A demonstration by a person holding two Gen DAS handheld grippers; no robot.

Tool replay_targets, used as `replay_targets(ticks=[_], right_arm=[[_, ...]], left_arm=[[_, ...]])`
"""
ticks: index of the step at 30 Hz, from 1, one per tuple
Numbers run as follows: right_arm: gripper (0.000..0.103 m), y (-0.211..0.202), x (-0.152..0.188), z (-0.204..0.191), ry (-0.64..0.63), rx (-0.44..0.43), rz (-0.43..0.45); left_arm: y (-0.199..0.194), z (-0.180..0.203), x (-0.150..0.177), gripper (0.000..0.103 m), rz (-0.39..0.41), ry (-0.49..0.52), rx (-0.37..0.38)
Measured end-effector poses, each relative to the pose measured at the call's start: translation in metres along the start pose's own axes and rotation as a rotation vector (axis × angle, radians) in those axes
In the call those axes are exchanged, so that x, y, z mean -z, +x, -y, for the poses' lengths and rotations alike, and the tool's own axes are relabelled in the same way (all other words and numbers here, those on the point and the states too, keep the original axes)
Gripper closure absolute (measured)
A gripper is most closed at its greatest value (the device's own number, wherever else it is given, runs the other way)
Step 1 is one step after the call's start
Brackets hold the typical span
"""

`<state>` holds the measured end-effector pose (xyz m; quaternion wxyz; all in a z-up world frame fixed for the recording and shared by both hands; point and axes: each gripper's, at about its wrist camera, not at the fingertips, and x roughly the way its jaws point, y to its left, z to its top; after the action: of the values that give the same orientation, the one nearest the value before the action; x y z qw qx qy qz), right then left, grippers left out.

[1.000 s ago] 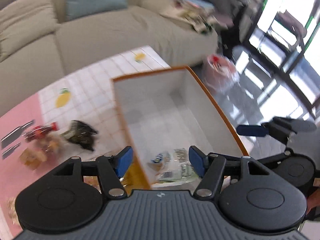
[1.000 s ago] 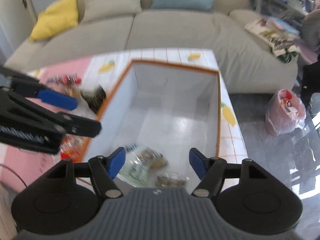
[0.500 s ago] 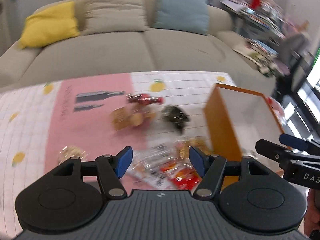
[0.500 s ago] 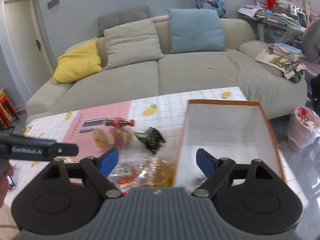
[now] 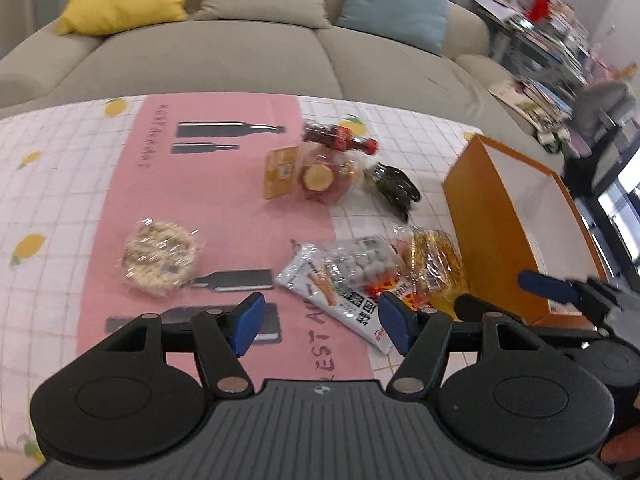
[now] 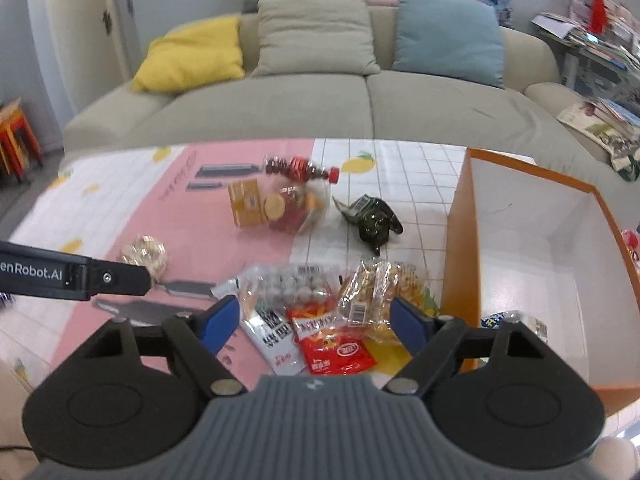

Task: Organize snacks
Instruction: 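Withdraw both tools from the box back over the table, then grasp the clear bag of white eggs with the left tool while the right tool reaches the yellow snack bag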

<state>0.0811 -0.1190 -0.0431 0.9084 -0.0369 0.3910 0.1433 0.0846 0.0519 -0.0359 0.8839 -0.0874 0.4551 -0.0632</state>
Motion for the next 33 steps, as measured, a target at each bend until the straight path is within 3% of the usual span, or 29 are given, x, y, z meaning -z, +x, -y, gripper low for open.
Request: replay_targets(ticks=[4,11,20,27,33], right_arm=[[0.026,0.018,-0.002,0.005,-0.059,0.036,-0.026],[0.029,0.054,-0.02,0.021,-0.183,0.023,-0.134],[0.03,0.095,-0.038,0.031,-0.319,-0.076,-0.278],[0.03,0.128,-0.049,0.035,-0.331,-0.109,-0.391],[0.03,0.142,-0.049,0.035,-0.333,-0.116,-0.449]], left_arm=[[0.024,0.01,-0.008,0.027,-0.025,0.073,0.031],[0.071,0.023,-0.03,0.027,-0.117,0.285,0.111],[0.12,0.044,-0.047,0.027,-0.242,0.673,0.168],[0.157,0.051,-0.056,0.028,-0.35,0.752,0.223],[0.173,0.056,-0.057,0.025,-0.36,0.776,0.235]])
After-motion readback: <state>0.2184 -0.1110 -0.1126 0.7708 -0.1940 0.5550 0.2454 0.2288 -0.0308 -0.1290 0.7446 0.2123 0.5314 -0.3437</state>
